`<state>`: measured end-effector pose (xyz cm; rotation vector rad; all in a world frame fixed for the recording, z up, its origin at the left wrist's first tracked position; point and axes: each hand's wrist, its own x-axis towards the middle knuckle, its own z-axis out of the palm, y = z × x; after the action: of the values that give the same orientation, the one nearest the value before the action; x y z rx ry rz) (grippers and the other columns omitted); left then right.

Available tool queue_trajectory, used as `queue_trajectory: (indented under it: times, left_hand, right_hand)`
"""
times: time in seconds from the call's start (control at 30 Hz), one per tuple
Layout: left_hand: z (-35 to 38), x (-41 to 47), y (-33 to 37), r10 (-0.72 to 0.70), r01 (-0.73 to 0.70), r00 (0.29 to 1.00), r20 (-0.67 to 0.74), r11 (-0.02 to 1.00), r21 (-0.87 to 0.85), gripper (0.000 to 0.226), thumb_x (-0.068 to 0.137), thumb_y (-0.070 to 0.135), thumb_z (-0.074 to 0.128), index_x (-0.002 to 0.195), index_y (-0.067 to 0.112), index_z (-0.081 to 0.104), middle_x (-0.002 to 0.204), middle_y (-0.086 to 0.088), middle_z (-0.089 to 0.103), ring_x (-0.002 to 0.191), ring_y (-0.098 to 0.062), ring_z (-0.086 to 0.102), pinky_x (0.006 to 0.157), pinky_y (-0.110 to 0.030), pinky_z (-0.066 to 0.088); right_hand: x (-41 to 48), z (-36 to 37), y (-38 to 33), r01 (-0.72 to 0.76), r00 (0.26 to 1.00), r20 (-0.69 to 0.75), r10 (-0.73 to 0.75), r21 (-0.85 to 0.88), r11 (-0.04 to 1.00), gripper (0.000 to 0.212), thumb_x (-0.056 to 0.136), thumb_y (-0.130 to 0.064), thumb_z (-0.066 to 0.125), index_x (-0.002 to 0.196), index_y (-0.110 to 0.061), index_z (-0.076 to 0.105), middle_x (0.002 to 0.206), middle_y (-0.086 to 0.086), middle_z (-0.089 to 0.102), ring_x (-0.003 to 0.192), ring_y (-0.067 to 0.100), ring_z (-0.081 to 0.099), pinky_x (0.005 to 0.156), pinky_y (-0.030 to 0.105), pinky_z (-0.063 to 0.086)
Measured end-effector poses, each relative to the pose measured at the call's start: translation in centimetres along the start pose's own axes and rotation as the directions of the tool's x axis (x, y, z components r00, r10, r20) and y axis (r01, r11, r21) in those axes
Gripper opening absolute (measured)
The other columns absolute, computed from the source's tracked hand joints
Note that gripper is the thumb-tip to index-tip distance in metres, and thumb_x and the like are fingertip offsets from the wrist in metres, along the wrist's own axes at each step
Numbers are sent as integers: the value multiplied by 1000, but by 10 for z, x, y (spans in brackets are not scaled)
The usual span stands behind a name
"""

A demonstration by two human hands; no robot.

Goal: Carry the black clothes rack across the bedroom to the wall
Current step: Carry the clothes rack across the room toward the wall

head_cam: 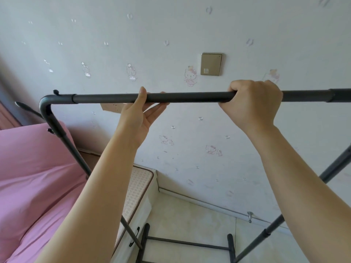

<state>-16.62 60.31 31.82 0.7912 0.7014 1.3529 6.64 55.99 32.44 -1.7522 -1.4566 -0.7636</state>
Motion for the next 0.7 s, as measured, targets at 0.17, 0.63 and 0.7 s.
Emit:
queue_trajectory:
  times: [0.17, 0.63, 0.7]
  left_hand:
    - [1, 27, 0, -27, 28, 998, 54, 999, -22, 22, 101, 22, 53, 89, 3, 54, 89, -18, 78, 88, -32, 76, 82, -34, 61]
    - [0, 106, 0, -119, 129, 979, 163, 990, -49, 22, 101, 21, 52, 107, 1, 49, 99, -21, 76, 91, -34, 76, 79, -33, 61]
    - [1, 116, -2, -131, 141, 976, 177, 989, -46, 22, 101, 21, 52, 107, 1, 49, 102, -22, 75, 92, -34, 75, 80, -33, 61]
  right_hand:
    - [10, 12, -1, -15, 1000, 3, 15, -26, 1000, 25, 62, -12, 67, 49, -15, 47, 37, -1, 25, 40, 28, 27, 55, 28, 20]
    - [42, 55, -5, -82, 996, -37, 78, -113, 990, 25, 61, -12, 67, 47, -13, 46, 38, 2, 23, 42, 29, 24, 52, 28, 30]
    - [46, 62, -1, -92, 995, -38, 88, -124, 988, 24, 61, -12, 66, 48, -12, 46, 38, 4, 26, 42, 29, 25, 51, 27, 26]
